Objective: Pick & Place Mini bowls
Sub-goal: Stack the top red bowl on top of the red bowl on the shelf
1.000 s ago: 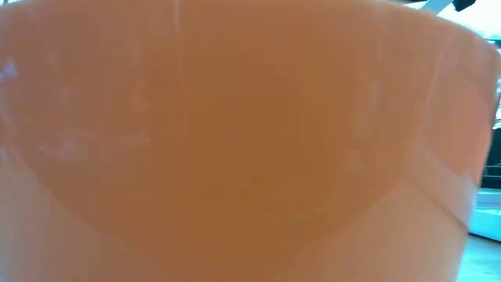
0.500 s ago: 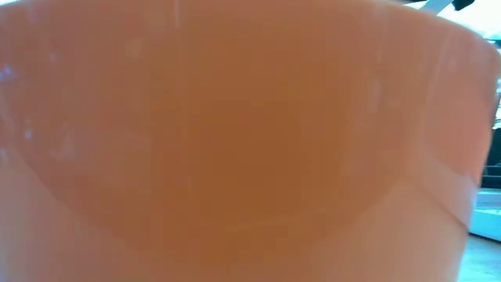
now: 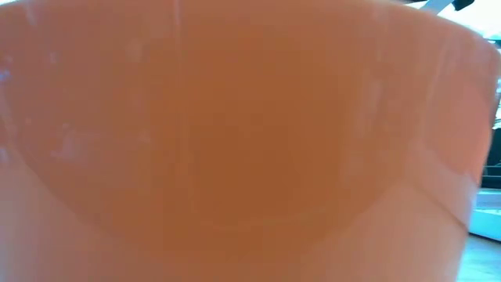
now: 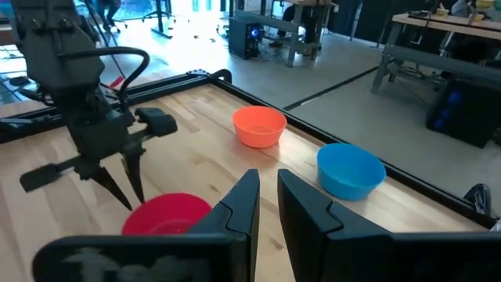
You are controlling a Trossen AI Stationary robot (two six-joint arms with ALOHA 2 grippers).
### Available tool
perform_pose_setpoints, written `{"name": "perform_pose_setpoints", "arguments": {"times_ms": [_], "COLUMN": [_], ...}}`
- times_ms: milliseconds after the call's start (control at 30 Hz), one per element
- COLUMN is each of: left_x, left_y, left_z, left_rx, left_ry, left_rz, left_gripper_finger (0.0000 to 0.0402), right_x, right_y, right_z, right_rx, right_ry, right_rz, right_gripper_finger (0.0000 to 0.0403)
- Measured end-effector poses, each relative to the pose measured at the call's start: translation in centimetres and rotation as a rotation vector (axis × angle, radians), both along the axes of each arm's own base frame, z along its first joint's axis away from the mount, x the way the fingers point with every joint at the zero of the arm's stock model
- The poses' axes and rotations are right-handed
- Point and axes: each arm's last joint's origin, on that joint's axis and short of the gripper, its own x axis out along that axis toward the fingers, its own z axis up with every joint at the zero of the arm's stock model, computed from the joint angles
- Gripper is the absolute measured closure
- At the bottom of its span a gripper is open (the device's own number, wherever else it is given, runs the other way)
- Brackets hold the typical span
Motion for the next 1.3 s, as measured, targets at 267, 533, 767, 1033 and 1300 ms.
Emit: {"name": "perform_pose_setpoints", "arguments": {"times_ms": [267, 533, 767, 1033, 1300], "left_x": [3.1, 4.4, 3.0, 1.2, -1.9], "left_y": [0.2, 0.1, 0.1, -0.2, -1.3], "left_z": [-0.6, 1.1, 4.1, 7.6, 10.6], "left_rx": [0.021, 0.017, -0.014, 0.027, 0.121], "left_ry": [-0.114, -0.134, -0.179, -0.263, -0.351], "left_rz": [-0.015, -0.013, 0.006, -0.043, -0.006], "left_gripper_finger": [0.0337, 0.0337, 0.0337, 0.0337, 0.0337], "right_x": [0.0, 0.0, 0.0, 0.1, 0.4], "right_y": [0.0, 0.0, 0.1, 0.1, -0.2], "right_z": [0.0, 0.0, -0.2, -0.2, -0.3], "right_rx": [-0.012, -0.005, 0.040, 0.065, 0.125], "right_ry": [0.012, 0.009, 0.048, 0.030, 0.039], "right_rz": [0.005, 0.005, 0.017, 0.013, -0.005], "right_gripper_finger": [0.0355, 0.0355, 0.0355, 0.0355, 0.0355]}}
